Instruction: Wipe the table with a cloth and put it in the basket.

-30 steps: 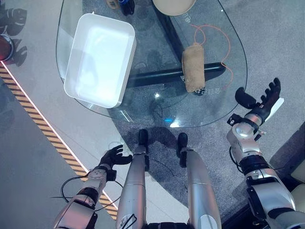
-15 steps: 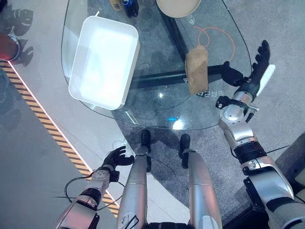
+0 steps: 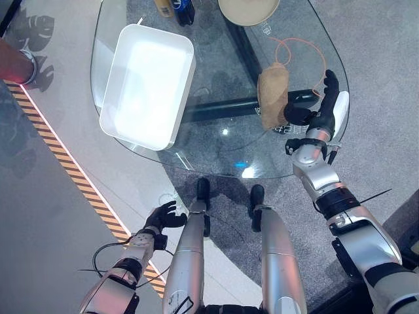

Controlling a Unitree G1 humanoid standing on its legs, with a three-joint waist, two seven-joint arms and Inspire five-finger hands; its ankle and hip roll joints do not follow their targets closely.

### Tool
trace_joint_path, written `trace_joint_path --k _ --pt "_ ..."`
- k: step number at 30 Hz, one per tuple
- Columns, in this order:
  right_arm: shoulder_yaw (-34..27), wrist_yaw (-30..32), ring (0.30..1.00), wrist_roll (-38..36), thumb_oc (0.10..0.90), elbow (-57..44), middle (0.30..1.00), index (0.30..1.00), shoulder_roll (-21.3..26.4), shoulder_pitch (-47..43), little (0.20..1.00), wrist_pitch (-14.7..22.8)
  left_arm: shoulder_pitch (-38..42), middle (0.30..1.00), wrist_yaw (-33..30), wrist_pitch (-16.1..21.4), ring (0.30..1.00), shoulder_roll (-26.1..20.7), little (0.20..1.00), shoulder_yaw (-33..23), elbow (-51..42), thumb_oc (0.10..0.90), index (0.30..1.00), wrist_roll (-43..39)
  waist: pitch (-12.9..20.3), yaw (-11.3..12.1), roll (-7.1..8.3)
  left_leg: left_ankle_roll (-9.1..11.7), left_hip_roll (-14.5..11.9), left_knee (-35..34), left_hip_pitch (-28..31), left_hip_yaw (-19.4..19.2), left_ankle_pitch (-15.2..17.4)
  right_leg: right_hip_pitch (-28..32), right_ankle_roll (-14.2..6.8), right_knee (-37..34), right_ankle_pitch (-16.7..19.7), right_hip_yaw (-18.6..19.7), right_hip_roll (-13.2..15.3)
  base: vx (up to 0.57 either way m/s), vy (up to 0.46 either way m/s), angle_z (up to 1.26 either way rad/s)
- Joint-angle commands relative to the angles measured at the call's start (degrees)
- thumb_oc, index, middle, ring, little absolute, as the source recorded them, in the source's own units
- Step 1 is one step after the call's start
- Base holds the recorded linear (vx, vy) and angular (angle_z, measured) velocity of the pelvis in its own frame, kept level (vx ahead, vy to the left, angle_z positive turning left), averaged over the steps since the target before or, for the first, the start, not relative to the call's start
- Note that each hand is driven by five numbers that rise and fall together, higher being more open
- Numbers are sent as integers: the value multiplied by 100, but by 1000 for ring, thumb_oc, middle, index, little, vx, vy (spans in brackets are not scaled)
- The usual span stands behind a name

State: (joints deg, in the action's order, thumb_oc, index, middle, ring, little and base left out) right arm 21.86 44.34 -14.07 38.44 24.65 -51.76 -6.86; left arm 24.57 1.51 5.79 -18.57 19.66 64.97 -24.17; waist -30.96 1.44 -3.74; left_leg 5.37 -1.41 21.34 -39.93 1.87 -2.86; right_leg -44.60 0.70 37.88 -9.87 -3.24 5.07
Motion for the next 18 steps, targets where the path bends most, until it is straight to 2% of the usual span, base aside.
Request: trace_joint_path --k 1,6,18 --pt "195 -24 900 97 800 -243 900 900 232 -775 900 75 -401 900 -29 -3 900 187 900 181 -1 800 900 51 116 -13 -156 -325 230 671 56 -338 600 412 102 -702 327 -35 -186 6 7 6" --pt "352 -46 900 48 800 -86 900 900 160 -937 900 -84 -377 900 -47 -8 900 224 900 233 1 800 900 29 116 20 -194 -328 249 612 75 -342 562 409 109 -712 336 -44 -186 1 3 1" --pt "481 -161 900 -145 800 45 900 900 -1 -1090 900 -194 -381 900 -59 -26 900 301 900 294 -44 800 900 38 116 80 -249 -336 271 531 75 -364 520 365 103 -740 364 -93 -158 0 0 0"
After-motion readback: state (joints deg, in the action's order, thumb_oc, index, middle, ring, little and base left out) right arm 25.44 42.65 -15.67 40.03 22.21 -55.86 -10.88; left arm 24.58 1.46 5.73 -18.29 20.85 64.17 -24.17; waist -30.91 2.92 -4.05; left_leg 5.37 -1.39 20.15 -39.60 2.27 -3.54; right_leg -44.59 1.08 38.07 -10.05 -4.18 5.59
